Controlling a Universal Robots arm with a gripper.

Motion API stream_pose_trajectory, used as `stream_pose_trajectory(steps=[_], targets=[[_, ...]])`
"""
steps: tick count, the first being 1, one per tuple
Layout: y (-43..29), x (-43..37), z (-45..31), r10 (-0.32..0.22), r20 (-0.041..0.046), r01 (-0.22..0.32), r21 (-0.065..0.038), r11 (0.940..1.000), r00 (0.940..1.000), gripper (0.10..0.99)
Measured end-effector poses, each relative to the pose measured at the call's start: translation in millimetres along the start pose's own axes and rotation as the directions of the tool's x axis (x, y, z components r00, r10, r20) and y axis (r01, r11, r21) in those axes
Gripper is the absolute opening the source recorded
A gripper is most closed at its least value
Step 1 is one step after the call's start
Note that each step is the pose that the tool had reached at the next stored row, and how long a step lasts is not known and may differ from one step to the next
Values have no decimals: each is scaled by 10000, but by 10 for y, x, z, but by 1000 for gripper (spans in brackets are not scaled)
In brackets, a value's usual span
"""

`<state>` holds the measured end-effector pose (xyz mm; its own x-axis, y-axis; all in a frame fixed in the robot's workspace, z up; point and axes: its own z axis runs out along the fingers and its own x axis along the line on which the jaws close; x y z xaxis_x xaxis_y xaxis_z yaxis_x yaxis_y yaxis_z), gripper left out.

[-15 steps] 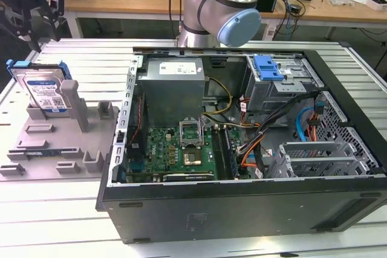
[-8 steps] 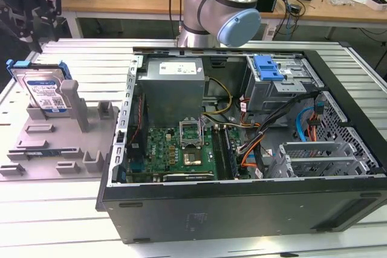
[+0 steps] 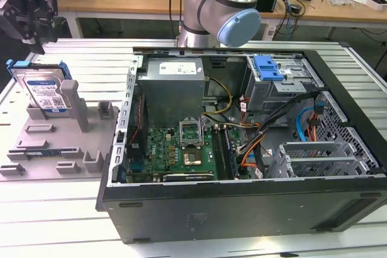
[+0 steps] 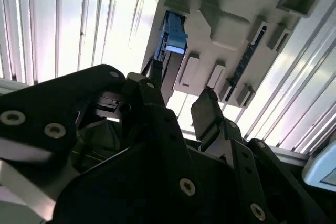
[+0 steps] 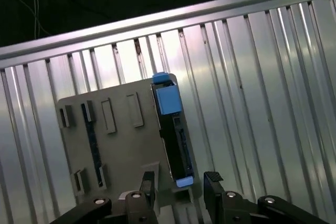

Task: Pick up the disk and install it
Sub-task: 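Pick up the disk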

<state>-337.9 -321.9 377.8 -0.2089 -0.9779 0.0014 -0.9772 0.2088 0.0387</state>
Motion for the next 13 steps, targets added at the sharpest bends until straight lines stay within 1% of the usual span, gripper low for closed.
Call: stream_pose_trajectory(steps=[4,7,8,9,10,11,13], targets=[[2,-18,6,-696,-24,696,112,9975,9976,498],[-1,-22,6,-806,-29,806,112,9967,9967,498],[0,-28,5,-829,-31,830,139,9965,9965,498],[2,-37,7,-897,-22,897,281,9956,9960,498],[3,-42,9,-937,-15,937,357,9950,9956,498],[5,-47,16,-974,-11,974,409,9944,9952,498],[59,-37,30,-1014,-11,1013,427,9939,9948,498]])
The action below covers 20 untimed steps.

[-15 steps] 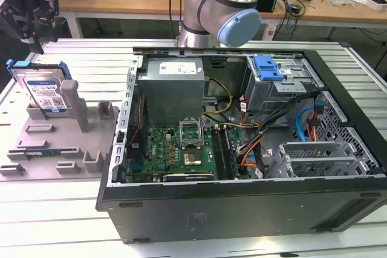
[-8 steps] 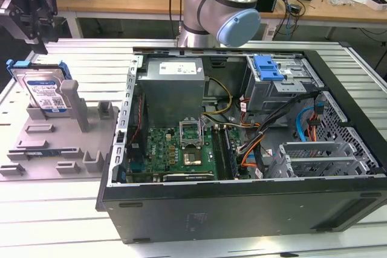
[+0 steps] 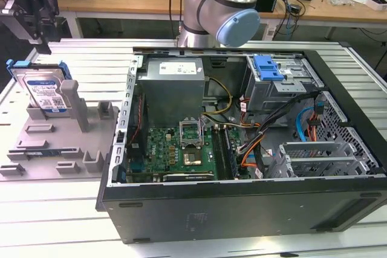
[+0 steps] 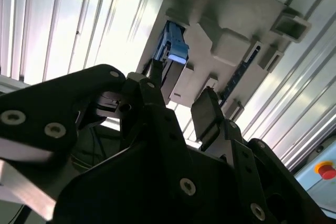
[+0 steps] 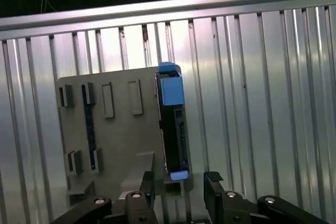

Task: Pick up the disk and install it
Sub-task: 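Pick up the disk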

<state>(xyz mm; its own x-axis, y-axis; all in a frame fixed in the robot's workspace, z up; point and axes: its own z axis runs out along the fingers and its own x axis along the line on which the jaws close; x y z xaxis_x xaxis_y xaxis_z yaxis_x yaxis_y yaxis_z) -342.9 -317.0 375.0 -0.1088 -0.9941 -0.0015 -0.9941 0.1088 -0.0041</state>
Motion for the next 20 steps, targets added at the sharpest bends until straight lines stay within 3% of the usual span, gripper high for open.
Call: stream_pose_trajectory(steps=[6,12,20], targets=[[199,8,13,-37,1,37,0,10000,10000,498],[384,-33,26,-117,1,117,0,9999,9999,498],[523,-18,86,-330,1,330,-1,9995,9995,498]])
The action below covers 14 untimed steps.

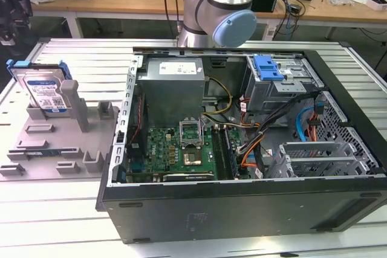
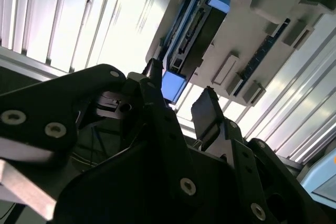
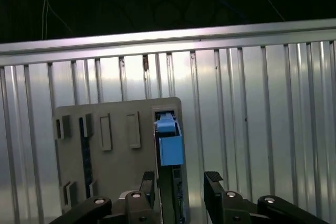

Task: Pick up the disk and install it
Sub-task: 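Pick up the disk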

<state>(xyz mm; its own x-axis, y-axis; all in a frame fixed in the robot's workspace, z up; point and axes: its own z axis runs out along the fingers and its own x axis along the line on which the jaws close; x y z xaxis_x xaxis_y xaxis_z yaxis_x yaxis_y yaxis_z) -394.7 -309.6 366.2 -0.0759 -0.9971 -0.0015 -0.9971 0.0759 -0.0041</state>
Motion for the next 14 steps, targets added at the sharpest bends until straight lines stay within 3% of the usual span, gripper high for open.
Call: stream_pose_trajectory(steps=[14], targets=[[79,30,160,-437,-1,437,-45,9990,9990,498]])
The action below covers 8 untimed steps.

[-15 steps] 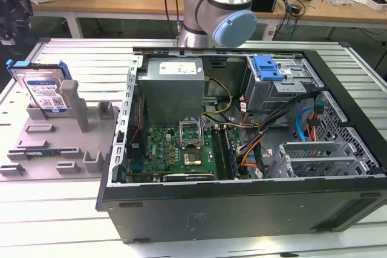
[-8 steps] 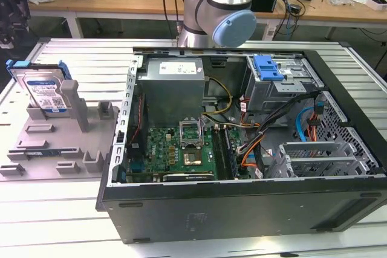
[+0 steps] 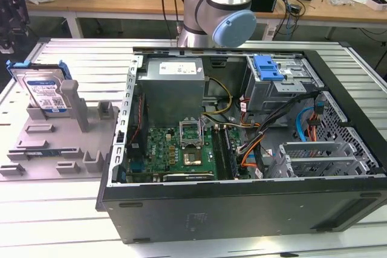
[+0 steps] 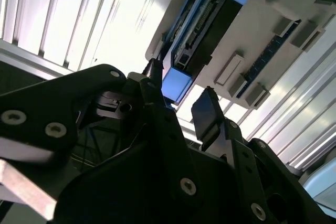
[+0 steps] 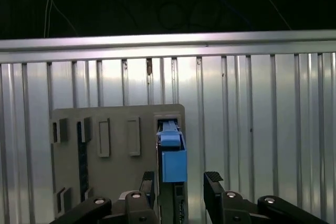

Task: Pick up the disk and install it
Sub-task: 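Pick up the disk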

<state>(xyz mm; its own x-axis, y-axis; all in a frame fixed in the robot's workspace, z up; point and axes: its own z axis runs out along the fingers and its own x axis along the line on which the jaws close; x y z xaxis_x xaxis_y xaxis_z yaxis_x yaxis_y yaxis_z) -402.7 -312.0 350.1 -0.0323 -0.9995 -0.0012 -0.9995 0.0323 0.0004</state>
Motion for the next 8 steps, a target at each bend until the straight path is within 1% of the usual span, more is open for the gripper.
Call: stream_pose_trajectory(steps=[8], targets=[[11,18,85,-125,0,125,-4,9999,9999,498]])
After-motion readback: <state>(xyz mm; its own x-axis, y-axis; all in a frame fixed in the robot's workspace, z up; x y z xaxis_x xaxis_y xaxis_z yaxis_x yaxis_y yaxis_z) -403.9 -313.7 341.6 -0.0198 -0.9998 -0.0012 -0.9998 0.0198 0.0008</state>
